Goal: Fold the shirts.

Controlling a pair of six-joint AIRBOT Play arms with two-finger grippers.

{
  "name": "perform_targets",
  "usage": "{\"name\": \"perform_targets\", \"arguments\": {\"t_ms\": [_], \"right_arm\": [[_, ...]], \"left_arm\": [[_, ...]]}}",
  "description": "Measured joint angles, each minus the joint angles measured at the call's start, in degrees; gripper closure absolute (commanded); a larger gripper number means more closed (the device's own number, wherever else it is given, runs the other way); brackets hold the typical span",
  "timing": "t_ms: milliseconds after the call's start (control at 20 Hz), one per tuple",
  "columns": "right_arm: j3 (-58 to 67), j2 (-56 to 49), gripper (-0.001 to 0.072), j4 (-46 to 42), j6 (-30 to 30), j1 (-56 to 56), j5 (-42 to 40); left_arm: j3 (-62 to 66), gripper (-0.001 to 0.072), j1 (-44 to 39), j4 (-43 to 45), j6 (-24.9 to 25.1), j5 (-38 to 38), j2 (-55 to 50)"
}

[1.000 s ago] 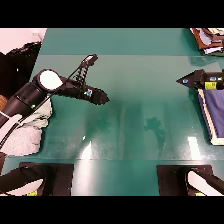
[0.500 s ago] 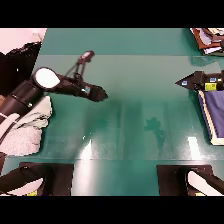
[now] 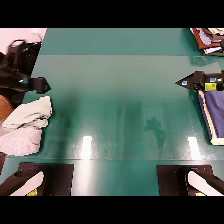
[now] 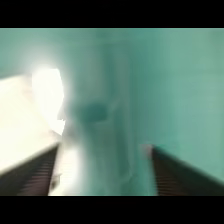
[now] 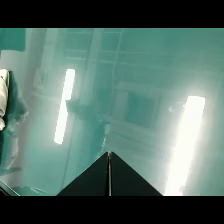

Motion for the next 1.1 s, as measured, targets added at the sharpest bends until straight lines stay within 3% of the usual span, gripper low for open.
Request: {"name": "perform_targets", "arguments": {"t_ms": [400, 450, 550, 850, 1100], "right_arm": [[0.0, 0.0, 0.0694, 0.0, 0.0, 0.0, -1.4], [0.0, 0.0, 0.0693, 0.0, 0.0, 0.0, -1.7], [0.0, 0.0, 0.0694, 0.0, 0.0, 0.0, -2.4], [1.6, 0.0, 0.0694, 0.1, 0.0, 0.0, -3.2], [11.8, 0.0, 0.0694, 0.4, 0.0, 0.0, -3.9]], "left_arm": [[-17.0, -0.0002, 11.8, 7.1, -3.0, 10.7, 0.5], [-18.9, 0.0079, 12.6, 7.5, -3.4, 11.6, 0.5], [-21.7, 0.0669, 13.5, 8.2, -4.1, 12.9, 0.5], [-21.8, 0.0682, 14.0, 8.5, -6.0, 11.1, 1.6], [-2.8, 0.0683, 3.9, 7.6, -7.0, 7.2, 7.5]]}}
